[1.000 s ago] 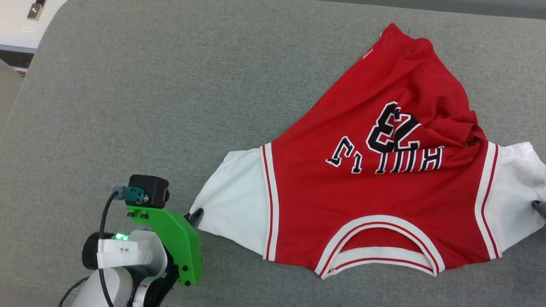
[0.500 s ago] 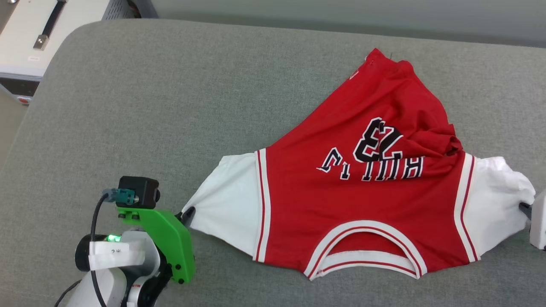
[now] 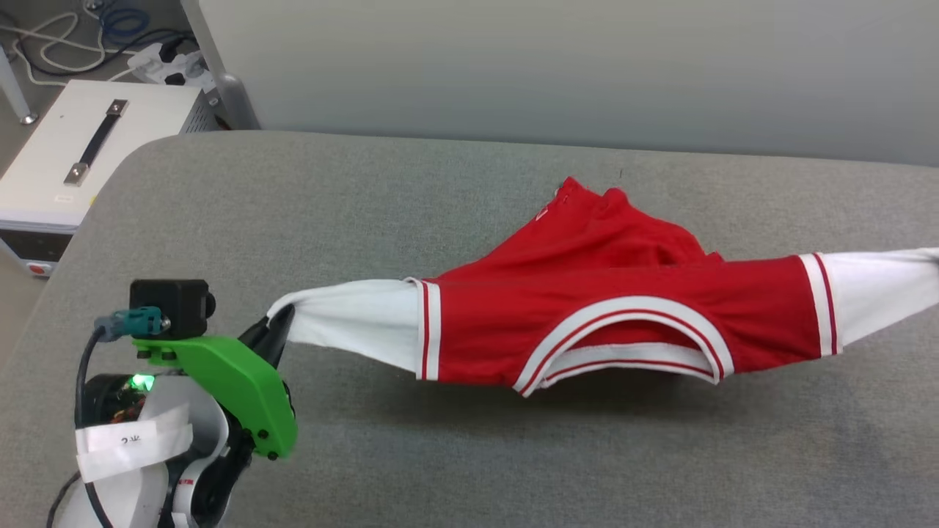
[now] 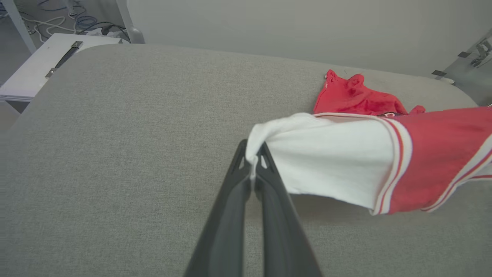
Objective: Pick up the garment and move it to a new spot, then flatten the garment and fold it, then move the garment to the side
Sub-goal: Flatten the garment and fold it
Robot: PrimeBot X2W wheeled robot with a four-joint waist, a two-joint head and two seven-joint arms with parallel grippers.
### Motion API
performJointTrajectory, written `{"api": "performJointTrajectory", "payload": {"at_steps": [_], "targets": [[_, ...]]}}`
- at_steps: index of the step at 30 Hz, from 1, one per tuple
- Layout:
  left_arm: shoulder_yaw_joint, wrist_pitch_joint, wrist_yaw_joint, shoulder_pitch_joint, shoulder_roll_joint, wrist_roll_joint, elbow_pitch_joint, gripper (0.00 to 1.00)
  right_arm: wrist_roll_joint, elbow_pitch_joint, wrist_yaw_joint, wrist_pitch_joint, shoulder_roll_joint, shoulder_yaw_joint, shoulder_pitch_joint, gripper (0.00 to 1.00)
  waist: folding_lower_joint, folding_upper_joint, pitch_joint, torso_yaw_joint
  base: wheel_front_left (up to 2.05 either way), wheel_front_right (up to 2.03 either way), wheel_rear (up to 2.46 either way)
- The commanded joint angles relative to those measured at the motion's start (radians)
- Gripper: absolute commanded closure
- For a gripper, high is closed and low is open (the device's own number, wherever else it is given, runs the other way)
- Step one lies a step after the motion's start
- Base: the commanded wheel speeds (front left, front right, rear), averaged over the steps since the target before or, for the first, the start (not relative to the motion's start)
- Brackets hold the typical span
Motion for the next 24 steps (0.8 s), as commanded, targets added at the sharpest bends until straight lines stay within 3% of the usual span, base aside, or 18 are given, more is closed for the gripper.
{"api": "performJointTrajectory", "payload": {"at_steps": [1,13,24], "targets": [[0.015,-0.012,0.006,-0.024,0.014,-0.002,-0.016,1.00,0.004,-0.011,-0.001,-0.023,-0.011,-0.005,-0.023,1.00,0.0000,0.0000,-0.041,-0.020,0.00,0.00,0.00],[0.113,-0.087,0.018,-0.092,0.042,-0.005,-0.136,1.00,0.002,-0.093,-0.001,-0.171,-0.024,-0.020,-0.084,1.00,0.0000,0.0000,-0.092,-0.044,0.00,0.00,0.00],[0.196,-0.169,0.021,-0.180,0.045,-0.026,-0.171,1.00,-0.008,-0.147,-0.001,-0.238,-0.011,-0.053,-0.160,1.00,0.0000,0.0000,-0.046,-0.058,0.00,0.00,0.00]]}}
